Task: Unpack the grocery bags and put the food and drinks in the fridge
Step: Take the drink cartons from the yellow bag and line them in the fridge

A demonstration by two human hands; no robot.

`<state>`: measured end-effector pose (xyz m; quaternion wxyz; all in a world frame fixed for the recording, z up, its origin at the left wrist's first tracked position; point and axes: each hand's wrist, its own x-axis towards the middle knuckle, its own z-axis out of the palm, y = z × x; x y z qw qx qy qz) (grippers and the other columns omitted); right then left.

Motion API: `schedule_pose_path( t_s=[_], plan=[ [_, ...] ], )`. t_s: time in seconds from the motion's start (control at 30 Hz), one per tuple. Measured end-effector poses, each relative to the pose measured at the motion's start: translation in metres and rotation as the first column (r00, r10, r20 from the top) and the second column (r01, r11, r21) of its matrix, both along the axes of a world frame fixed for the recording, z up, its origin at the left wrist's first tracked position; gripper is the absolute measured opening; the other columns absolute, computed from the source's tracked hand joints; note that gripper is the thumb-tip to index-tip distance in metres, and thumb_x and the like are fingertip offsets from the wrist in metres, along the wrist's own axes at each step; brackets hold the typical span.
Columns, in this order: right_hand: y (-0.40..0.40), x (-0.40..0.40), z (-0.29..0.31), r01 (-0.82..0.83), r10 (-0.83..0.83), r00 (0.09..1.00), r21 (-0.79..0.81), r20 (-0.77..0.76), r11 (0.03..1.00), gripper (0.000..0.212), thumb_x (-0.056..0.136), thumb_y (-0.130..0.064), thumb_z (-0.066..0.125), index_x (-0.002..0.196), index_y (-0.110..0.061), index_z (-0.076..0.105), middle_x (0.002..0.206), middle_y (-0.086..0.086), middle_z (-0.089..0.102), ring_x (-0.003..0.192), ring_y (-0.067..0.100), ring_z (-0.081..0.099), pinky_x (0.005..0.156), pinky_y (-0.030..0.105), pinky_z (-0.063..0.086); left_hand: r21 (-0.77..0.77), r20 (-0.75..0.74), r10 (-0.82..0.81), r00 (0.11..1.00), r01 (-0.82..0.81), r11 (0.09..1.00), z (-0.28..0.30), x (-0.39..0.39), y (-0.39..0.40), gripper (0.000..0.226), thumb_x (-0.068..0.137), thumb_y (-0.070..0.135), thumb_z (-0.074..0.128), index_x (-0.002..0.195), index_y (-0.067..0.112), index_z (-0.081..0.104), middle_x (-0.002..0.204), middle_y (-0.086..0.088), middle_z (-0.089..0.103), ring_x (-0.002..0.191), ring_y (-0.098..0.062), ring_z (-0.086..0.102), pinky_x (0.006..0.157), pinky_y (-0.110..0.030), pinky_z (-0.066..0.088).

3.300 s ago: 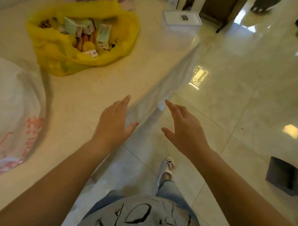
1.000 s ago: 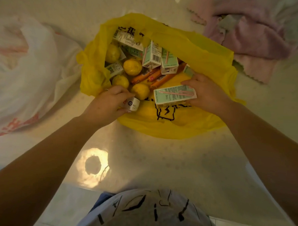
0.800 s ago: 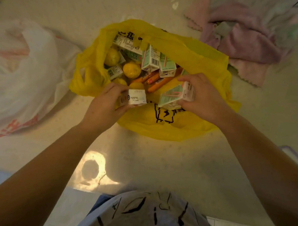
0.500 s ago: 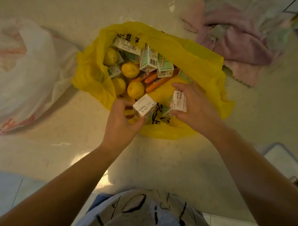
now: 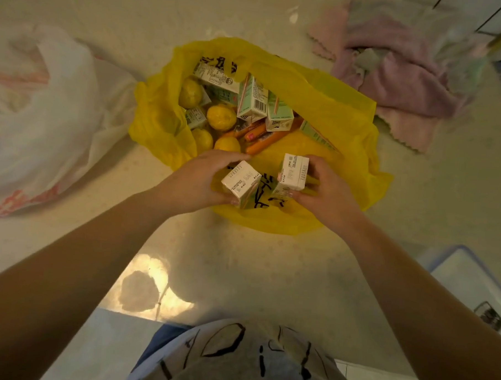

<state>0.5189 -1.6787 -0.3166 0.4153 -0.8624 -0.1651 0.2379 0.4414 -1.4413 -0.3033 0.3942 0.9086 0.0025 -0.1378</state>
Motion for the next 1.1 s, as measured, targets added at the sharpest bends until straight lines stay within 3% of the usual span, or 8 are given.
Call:
schedule_pose_path(
  t_s=[0.2,0.33,0.47,0.57,0.67,0.87,0.97,1.1],
  plan=[
    [0.003,-0.003,0.017,-0.035,0.032,0.999,0.127,0.022,0.991,0.058,0.076,-0.015,0.075,0.126,-0.028,0.048,0.123,-0.015,0.057,0.118,0.001,0.051,0.095,0.038,0.050,-0.175,0.058,0.273,0.960,-0.259,0.950,0.020,-0.018,-0.014,0.060,0.066,0.019,0.082,0.113,0.035,0.048,0.107,0.026,0.049,0.103,0.007,0.051,0.079,-0.003,0.042],
    [0.021,-0.010,0.040,-0.099,0.102,0.995,0.272,0.004,0.957,0.055,0.078,-0.011,0.073,0.126,-0.028,0.052,0.122,-0.013,0.059,0.118,0.003,0.052,0.089,0.040,0.053,-0.373,0.148,0.593,0.791,-0.511,0.775,0.050,-0.053,-0.011,0.056,0.069,0.008,0.079,0.108,0.035,0.050,0.106,0.023,0.056,0.102,0.008,0.056,0.075,-0.012,0.050],
    [0.053,-0.032,0.065,-0.193,0.200,0.980,0.377,0.022,0.906,0.059,0.079,-0.004,0.070,0.117,-0.044,0.049,0.121,-0.018,0.057,0.116,-0.002,0.051,0.088,0.028,0.052,-0.492,0.178,0.778,0.602,-0.630,0.601,0.071,-0.100,0.000,0.053,0.072,0.001,0.075,0.115,0.021,0.052,0.111,0.008,0.061,0.104,-0.001,0.060,0.074,-0.015,0.051],
    [0.081,-0.058,0.081,-0.311,0.309,0.948,0.388,0.070,0.867,0.065,0.080,-0.002,0.068,0.108,-0.056,0.044,0.113,-0.031,0.054,0.111,-0.010,0.050,0.083,0.014,0.049,-0.515,0.167,0.843,0.511,-0.684,0.517,0.075,-0.143,0.009,0.053,0.071,-0.002,0.075,0.112,0.024,0.054,0.108,0.008,0.062,0.104,-0.005,0.061,0.076,-0.018,0.052],
    [0.113,-0.097,0.090,-0.429,0.429,0.898,0.395,0.093,0.812,0.065,0.079,0.001,0.068,0.109,-0.053,0.045,0.107,-0.037,0.056,0.108,-0.014,0.051,0.083,0.012,0.048,-0.522,0.147,0.899,0.412,-0.740,0.425,0.071,-0.196,0.019,0.054,0.071,-0.004,0.074,0.114,0.023,0.053,0.111,0.009,0.062,0.107,-0.008,0.060,0.078,-0.022,0.054],
    [0.178,-0.201,0.088,-0.619,0.639,0.764,0.383,0.092,0.685,0.057,0.078,0.000,0.069,0.123,-0.030,0.049,0.119,-0.013,0.057,0.109,-0.011,0.050,0.074,0.008,0.047,-0.554,0.121,0.977,0.173,-0.805,0.211,0.068,-0.323,0.038,0.052,0.070,0.001,0.076,0.106,0.032,0.056,0.109,0.014,0.063,0.105,-0.002,0.060,0.080,-0.017,0.052],
    [0.215,-0.273,0.087,-0.694,0.715,0.691,0.372,0.102,0.617,0.058,0.078,-0.002,0.069,0.124,-0.031,0.050,0.118,-0.017,0.057,0.108,-0.014,0.049,0.074,0.006,0.046,-0.525,0.135,0.987,0.085,-0.838,0.144,0.067,-0.406,0.054,0.052,0.070,0.004,0.077,0.104,0.036,0.055,0.110,0.017,0.062,0.107,-0.001,0.058,0.078,-0.015,0.051],
    [0.260,-0.368,0.084,-0.766,0.775,0.614,0.347,0.149,0.541,0.061,0.076,-0.005,0.071,0.114,-0.048,0.048,0.115,-0.022,0.058,0.106,-0.013,0.052,0.087,0.011,0.044,-0.442,0.153,0.987,0.045,-0.890,0.109,0.065,-0.509,0.077,0.052,0.071,0.009,0.077,0.108,0.035,0.053,0.115,0.014,0.060,0.111,-0.004,0.055,0.076,-0.015,0.051]
  ],
)
